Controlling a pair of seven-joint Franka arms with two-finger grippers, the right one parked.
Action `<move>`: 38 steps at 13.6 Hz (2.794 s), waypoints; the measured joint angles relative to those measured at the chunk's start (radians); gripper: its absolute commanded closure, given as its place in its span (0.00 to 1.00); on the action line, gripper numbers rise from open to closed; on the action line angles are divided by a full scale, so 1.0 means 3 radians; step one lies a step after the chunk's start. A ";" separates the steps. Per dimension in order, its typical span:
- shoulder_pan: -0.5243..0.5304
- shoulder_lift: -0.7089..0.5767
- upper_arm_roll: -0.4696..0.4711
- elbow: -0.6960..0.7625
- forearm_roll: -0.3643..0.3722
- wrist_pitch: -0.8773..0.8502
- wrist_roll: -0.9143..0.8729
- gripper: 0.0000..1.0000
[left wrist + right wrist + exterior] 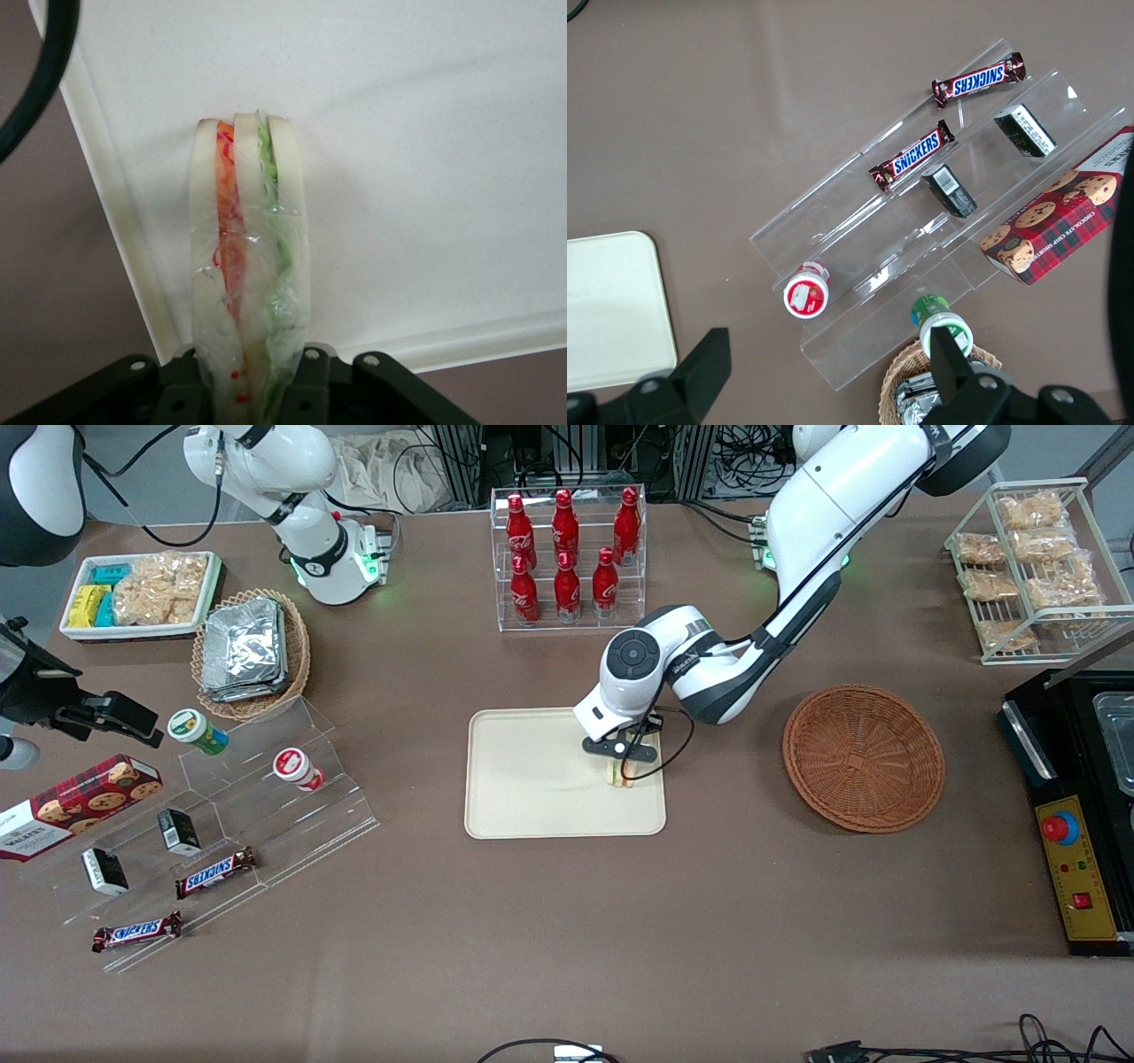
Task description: Place sandwich from basket to tray
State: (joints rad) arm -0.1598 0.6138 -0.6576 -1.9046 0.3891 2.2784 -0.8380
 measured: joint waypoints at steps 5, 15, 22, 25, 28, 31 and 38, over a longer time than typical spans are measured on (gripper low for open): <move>-0.0001 0.0002 0.0006 0.0011 0.0000 0.0000 -0.0275 0.00; 0.0251 -0.0047 0.0060 0.1117 -0.0003 -0.0988 -0.0905 0.00; 0.0914 -0.0406 0.0060 0.1183 -0.0003 -0.1181 -0.0902 0.00; 0.1128 -0.0573 0.0058 0.1186 -0.0111 -0.1225 -0.0851 0.00; 0.1305 -0.0769 0.0085 0.1188 -0.0437 -0.1420 -0.0355 0.00; 0.1321 -0.1102 0.0486 0.1185 -0.0887 -0.1755 0.0433 0.00; 0.0880 -0.1851 0.1604 0.1038 -0.1203 -0.2216 0.1862 0.00</move>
State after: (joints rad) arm 0.1041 0.0585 -0.1763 -1.5932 0.0282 1.6135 -0.2793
